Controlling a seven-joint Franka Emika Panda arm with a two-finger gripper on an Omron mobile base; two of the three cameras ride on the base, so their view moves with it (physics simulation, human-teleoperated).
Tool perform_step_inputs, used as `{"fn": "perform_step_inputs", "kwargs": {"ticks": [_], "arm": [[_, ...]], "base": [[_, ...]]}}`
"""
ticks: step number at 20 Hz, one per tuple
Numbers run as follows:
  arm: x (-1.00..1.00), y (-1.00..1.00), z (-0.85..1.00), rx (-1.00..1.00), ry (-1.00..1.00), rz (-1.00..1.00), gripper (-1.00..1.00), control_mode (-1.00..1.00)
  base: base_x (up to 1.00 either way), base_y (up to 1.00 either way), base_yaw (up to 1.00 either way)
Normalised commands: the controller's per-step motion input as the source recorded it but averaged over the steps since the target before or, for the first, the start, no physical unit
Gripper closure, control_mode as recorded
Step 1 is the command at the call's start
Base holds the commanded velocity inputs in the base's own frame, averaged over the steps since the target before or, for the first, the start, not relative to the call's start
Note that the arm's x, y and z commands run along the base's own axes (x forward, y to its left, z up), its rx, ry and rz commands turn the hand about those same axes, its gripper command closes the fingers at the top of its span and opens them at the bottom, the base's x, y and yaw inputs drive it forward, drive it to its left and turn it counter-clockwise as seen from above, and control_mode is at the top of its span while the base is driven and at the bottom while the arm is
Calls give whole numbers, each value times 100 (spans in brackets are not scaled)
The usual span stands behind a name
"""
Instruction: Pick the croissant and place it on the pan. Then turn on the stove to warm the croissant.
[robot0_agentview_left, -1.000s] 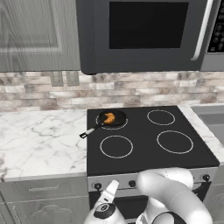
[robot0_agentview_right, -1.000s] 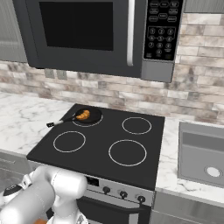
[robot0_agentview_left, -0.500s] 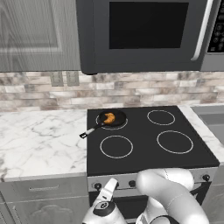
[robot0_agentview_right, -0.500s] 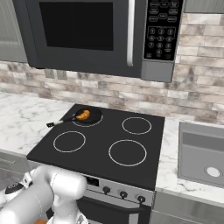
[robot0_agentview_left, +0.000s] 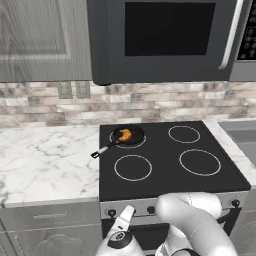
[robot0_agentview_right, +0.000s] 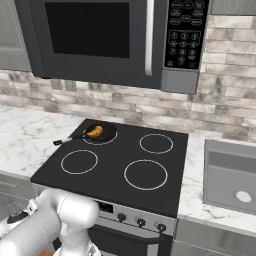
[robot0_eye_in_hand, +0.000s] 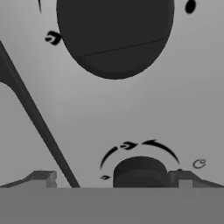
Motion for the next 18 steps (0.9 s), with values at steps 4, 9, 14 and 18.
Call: {"fn": "perform_step_inputs", "kwargs": {"ticks": [4, 9, 14, 18], "arm": [[4, 0, -11, 0, 0, 0, -100, -100], [11, 0, -3, 0, 0, 0, 100, -100], [15, 0, 0, 0, 0, 0, 100, -100], [13, 0, 0, 0, 0, 0, 100, -100]], "base": [[0, 0, 0], [0, 0, 0], [0, 0, 0], [0, 0, 0]]}}
